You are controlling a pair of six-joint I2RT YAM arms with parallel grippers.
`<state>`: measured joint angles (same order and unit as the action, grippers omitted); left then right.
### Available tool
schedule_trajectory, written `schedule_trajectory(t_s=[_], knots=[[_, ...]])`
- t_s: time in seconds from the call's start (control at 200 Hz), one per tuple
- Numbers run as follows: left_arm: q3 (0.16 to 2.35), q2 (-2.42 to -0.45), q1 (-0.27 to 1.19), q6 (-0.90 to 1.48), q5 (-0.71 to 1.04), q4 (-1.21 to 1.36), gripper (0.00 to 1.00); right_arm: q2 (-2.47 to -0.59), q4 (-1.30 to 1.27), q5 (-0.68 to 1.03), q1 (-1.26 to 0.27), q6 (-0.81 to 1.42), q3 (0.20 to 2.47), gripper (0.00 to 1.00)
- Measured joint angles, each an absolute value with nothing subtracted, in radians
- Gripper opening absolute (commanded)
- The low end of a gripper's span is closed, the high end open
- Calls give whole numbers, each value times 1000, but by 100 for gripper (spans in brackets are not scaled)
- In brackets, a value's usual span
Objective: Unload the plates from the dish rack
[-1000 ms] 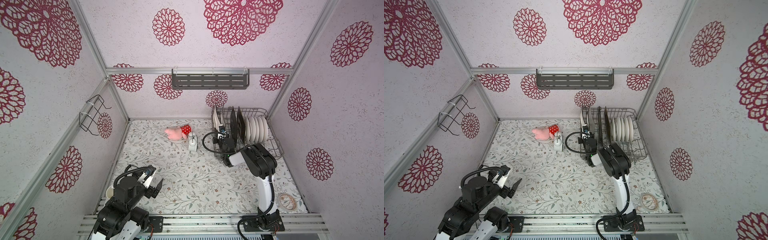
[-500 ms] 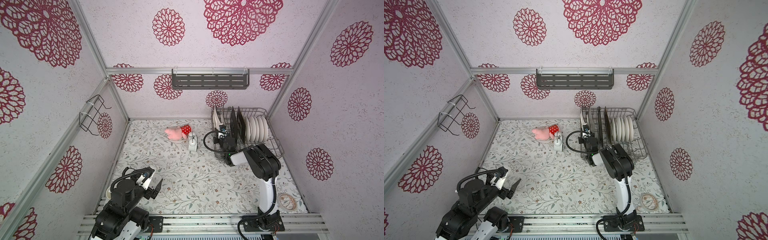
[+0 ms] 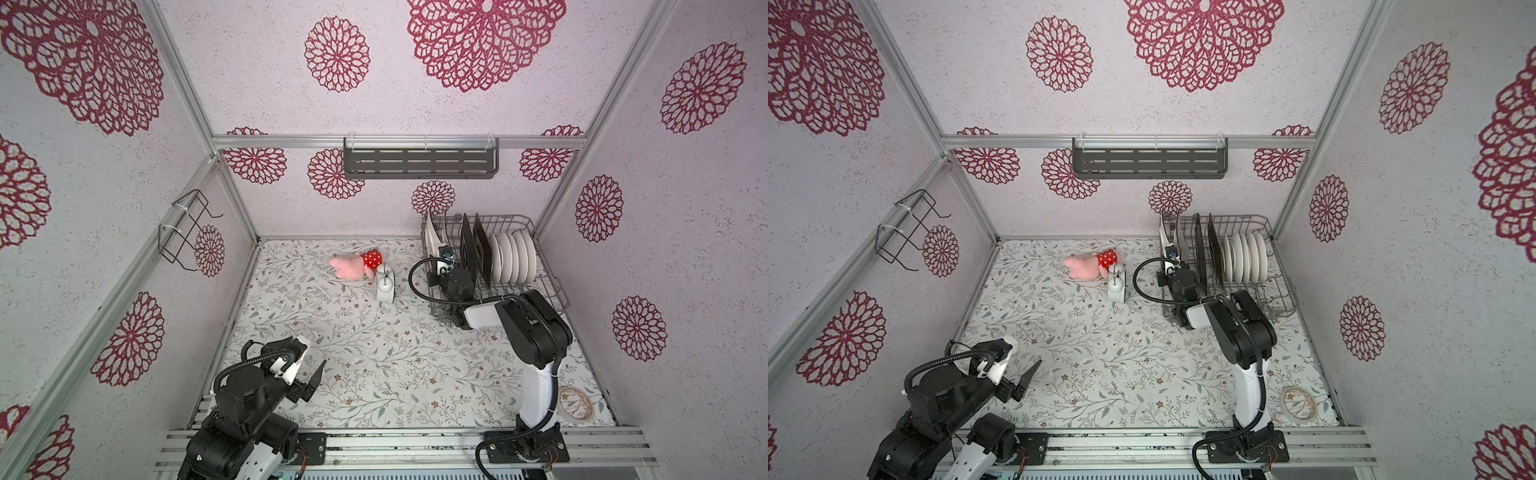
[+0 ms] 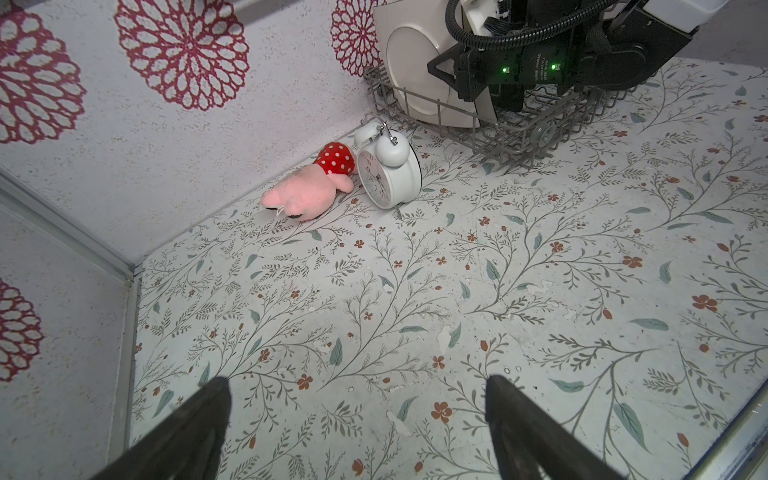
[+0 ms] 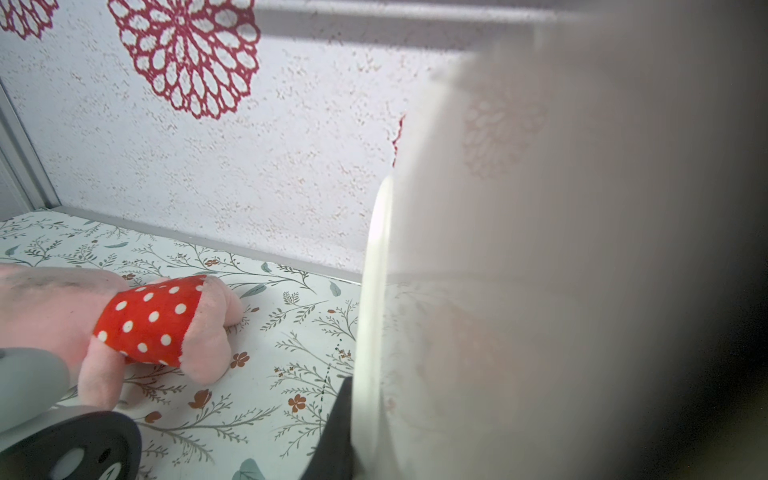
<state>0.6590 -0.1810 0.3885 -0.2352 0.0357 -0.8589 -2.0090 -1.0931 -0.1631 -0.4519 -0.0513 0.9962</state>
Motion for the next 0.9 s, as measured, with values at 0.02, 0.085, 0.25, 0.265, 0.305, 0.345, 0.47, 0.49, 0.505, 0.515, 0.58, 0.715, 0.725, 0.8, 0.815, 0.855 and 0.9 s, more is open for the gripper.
schedule_trajectory(t_s=[0.02,0.085,0.25,0.265,0.305,0.345,0.47,0.49,0.505,0.515,0.58,0.715,0.725,0.8,0.815,0.855,0.9], knots=[[659,-181,389,-235,36,-859,98,-2007,-1089,-162,-451,-51,996,0],[659,-180,389,-236,40,-859,97,-1999,-1073,-159,-451,-51,996,0],[659,-168,389,-236,40,-859,97,-1970,-1026,-152,-450,-49,997,0],[659,-168,389,-236,40,-859,97,-1968,-1023,-152,-450,-49,997,0],[659,-168,389,-236,40,-859,97,-1964,-1014,-152,-450,-49,998,0],[659,-170,389,-236,40,-859,97,-1960,-1002,-152,-451,-48,1001,0],[659,-170,389,-236,44,-860,97,-1946,-959,-149,-450,-43,1014,0],[659,-170,389,-236,44,-860,97,-1943,-955,-148,-450,-43,1015,0],[659,-170,389,-236,44,-860,98,-1941,-950,-147,-450,-43,1015,0],[659,-170,389,-236,44,-860,98,-1939,-946,-146,-450,-43,1015,0],[659,-169,389,-236,44,-860,97,-1925,-927,-141,-449,-43,1015,0],[659,-160,389,-236,44,-859,98,-1887,-864,-129,-450,-73,1015,0],[659,-159,389,-236,44,-859,97,-1884,-859,-128,-450,-76,1015,0],[659,-155,389,-236,46,-859,97,-1868,-828,-123,-450,-88,1015,0],[659,-154,389,-236,46,-859,97,-1867,-824,-121,-450,-89,1015,0],[659,-152,389,-236,48,-859,97,-1858,-811,-119,-450,-93,1015,0],[659,-147,389,-237,51,-860,97,-1848,-795,-116,-450,-96,1015,0]])
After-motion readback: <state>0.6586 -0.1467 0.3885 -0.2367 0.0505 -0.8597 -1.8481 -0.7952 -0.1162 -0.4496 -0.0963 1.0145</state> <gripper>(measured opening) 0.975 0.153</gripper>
